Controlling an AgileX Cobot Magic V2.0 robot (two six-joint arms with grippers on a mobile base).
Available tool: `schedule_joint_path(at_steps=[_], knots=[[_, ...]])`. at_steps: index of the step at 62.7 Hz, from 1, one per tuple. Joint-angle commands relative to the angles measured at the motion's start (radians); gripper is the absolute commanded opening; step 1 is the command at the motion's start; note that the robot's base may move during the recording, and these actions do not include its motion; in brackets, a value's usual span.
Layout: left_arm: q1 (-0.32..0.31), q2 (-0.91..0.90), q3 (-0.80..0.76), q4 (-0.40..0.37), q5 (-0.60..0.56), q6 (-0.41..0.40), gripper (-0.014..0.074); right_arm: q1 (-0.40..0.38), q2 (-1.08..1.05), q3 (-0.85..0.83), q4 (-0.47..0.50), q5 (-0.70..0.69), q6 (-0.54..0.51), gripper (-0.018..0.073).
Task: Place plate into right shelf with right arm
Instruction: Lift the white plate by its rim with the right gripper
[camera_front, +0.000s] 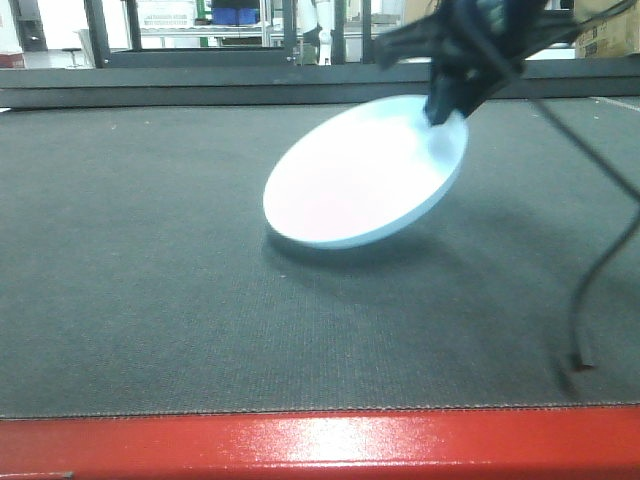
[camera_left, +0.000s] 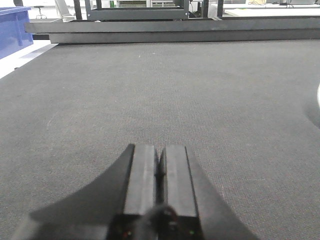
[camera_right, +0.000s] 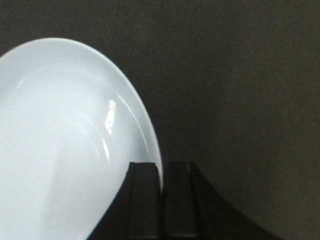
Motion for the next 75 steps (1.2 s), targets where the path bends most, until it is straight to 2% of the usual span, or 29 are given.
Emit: schedule_joint_path(at_steps=[1,20,31,44,57,75], knots=[[-0.005,-0.010,0.008,-0.004,-0.083,-0.002,-0.0047,-0.004,-0.149,0.065,-0.027,-0.111,-0.013,0.0055],[-0.005,-0.010,0.008,-0.004,-0.083,-0.002,-0.0047,-0.004,-0.542,0.433,-0.115,-0.289,-0.018,0.0055],[-0.005,-0.008,0.008,-0.004,-0.083,-0.002,-0.0047,-0.004,-0.789,0.571,-0.152,-0.320,-0.018,0.0055],[-0.005,-0.008,0.008,-0.004,-0.083,-0.002,-0.0047,-0.004,-1.033,0.631,-0.204,-0.318,-0.018,0.0055],[-0.005,-0.008,0.008,-0.004,-0.083,-0.002,-0.0047,-0.004,-1.249,0.660,-0.210,-0.321,-0.018,0.0055],[-0.005,-0.008,0.008,-0.004,-0.083,-0.002,-0.0047,-0.004,-1.389,0.660,-0.210,-0.320,-0.018,0.0055]])
